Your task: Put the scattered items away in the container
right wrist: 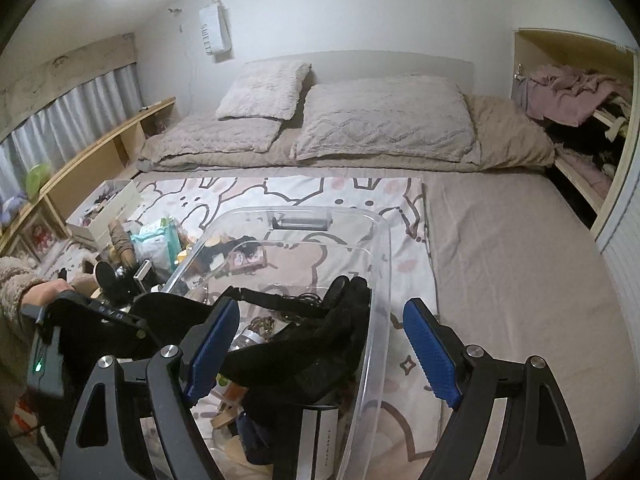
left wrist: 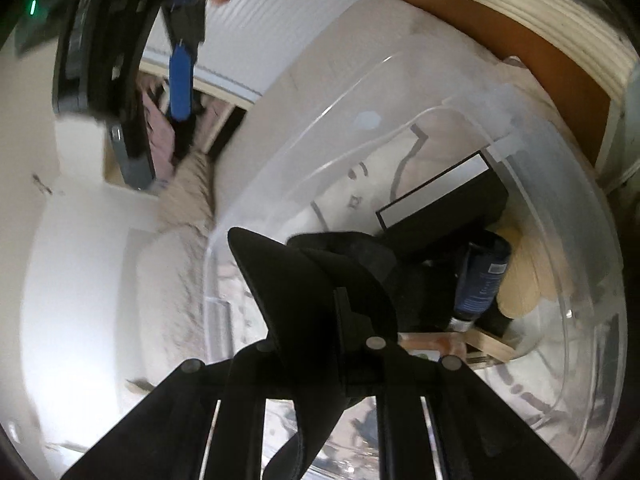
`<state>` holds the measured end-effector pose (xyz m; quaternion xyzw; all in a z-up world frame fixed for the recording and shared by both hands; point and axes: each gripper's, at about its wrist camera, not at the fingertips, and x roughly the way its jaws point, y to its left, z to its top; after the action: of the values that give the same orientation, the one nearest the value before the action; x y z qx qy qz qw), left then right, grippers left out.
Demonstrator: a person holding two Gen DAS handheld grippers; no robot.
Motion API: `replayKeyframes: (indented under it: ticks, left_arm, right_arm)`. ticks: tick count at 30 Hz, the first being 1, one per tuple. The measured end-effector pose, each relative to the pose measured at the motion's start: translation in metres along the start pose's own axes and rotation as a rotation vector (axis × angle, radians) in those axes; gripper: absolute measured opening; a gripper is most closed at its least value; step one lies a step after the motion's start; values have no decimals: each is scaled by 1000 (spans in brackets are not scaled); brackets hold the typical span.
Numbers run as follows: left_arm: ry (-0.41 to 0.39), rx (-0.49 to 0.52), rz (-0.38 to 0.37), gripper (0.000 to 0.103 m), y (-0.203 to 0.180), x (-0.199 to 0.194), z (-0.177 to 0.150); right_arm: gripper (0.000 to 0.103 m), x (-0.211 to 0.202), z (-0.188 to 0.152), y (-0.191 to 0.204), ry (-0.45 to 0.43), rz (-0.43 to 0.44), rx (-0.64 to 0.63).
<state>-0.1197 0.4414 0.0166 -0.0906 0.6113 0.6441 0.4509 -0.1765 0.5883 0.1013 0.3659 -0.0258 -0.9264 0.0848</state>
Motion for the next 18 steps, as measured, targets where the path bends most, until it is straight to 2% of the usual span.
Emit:
replayKeyframes:
  ticks: [7, 12, 18]
  left_arm:
    - [38, -36, -199, 13, 7, -17, 6]
    - [107, -75, -331, 13, 8, -15, 8]
    - [141, -112, -355, 13, 13, -23, 14]
  right_arm:
    - [84, 2, 0, -4, 7, 9, 5]
    - [84, 2, -1, 0, 14, 12, -8]
    - [84, -1, -1, 2, 8, 20, -13]
